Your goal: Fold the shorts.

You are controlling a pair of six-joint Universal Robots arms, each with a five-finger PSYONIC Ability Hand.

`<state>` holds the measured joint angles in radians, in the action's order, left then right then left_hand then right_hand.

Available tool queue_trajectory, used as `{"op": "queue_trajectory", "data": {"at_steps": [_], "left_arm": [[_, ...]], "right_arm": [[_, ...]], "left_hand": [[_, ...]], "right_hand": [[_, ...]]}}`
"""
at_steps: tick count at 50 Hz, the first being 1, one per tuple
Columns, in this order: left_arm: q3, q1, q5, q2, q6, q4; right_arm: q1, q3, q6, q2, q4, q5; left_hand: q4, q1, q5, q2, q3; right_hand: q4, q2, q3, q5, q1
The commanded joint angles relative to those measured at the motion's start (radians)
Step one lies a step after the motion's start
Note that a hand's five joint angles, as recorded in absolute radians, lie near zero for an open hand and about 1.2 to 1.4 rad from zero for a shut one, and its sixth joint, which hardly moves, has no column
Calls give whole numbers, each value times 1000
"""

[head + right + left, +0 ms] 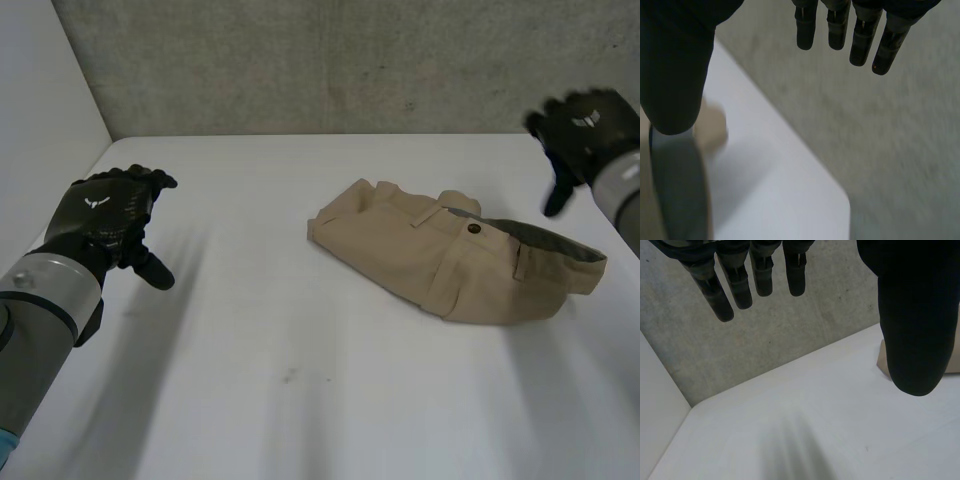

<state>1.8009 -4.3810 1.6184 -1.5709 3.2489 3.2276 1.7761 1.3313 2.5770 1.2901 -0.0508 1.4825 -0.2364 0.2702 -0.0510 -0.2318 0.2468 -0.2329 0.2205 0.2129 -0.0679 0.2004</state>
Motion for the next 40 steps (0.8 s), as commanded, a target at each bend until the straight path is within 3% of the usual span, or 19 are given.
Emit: {"op": "queue_trajectory", "data": {"at_steps": [1,13,21,28,31,32,36,40], "left_arm": [[2,0,0,0,0,9],[3,20,1,-35,0,12],[2,31,1,-52,2,12],[2,32,1,-54,2,12],[2,32,1,-54,3,12],[2,32,1,-54,3,12],[2,32,1,-54,3,12],[0,32,1,-55,3,15]], "right_arm": [[91,-227,164,-156,-20,-91],[174,-559,399,-530,-70,-120],[183,-748,427,-751,-126,-114],[183,-787,425,-808,-164,-113],[183,-784,422,-808,-198,-123],[183,-784,419,-808,-233,-129],[183,-779,410,-784,-316,-143],[184,-706,345,-678,-334,-136]], "left_hand": [[26,-60,15,21,-36],[26,-60,15,21,-36],[26,-60,15,21,-36],[26,-60,15,21,-36],[26,-60,15,21,-36],[26,-60,15,21,-36],[29,-63,18,24,-39],[29,-63,18,24,-39]], "right_hand": [[-46,58,66,-36,78],[-134,146,154,-124,166],[-78,91,98,-69,111],[-122,134,142,-112,154],[-321,333,341,-311,353],[-563,575,583,-554,596],[-1161,1174,1181,-1152,1194],[-1163,1176,1183,-1154,1196]]}}
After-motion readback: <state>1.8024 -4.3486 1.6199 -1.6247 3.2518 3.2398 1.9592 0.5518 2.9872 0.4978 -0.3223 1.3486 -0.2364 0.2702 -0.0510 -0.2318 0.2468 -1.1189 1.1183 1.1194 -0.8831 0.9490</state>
